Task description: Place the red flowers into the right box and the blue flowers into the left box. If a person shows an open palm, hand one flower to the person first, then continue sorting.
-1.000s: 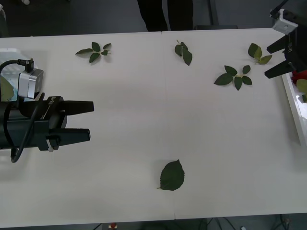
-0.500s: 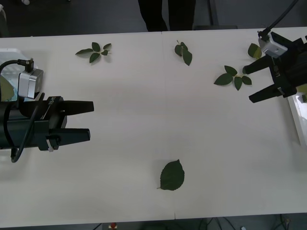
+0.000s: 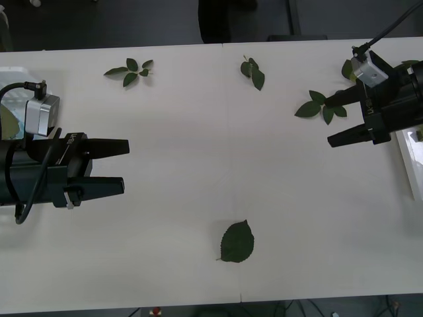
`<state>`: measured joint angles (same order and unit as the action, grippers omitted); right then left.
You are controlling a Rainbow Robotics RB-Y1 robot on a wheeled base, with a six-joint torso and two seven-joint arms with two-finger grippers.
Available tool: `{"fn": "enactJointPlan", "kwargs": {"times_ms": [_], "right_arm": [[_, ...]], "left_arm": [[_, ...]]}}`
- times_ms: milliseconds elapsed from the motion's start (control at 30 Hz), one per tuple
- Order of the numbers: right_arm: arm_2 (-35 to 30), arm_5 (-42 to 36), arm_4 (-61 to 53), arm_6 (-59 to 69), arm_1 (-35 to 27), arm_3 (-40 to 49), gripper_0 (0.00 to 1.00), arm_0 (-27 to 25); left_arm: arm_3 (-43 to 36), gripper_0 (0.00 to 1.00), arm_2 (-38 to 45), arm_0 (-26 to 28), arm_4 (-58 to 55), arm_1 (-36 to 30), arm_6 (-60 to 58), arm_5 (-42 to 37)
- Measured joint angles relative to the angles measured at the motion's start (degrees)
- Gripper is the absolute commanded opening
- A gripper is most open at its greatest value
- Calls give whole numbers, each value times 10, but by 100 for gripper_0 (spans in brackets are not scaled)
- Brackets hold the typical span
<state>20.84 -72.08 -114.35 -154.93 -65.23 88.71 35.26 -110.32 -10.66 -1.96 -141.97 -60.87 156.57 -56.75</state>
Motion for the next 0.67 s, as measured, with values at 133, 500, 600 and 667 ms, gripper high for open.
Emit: {"fn": "enactJointPlan", "kwargs": {"times_ms": [133,500,600,667], "right_arm": [[0,10,1,0,0,0,89,0],[0,10,19,0,0,0,100,-1],[0,10,19,0,0,0,100,-1],[0,10,19,0,0,0,100,-1]], "left_arm": [[0,100,0,0,0,0,0,0],[0,100,0,0,0,0,0,0],[0,100,0,0,0,0,0,0],[0,100,0,0,0,0,0,0]]}}
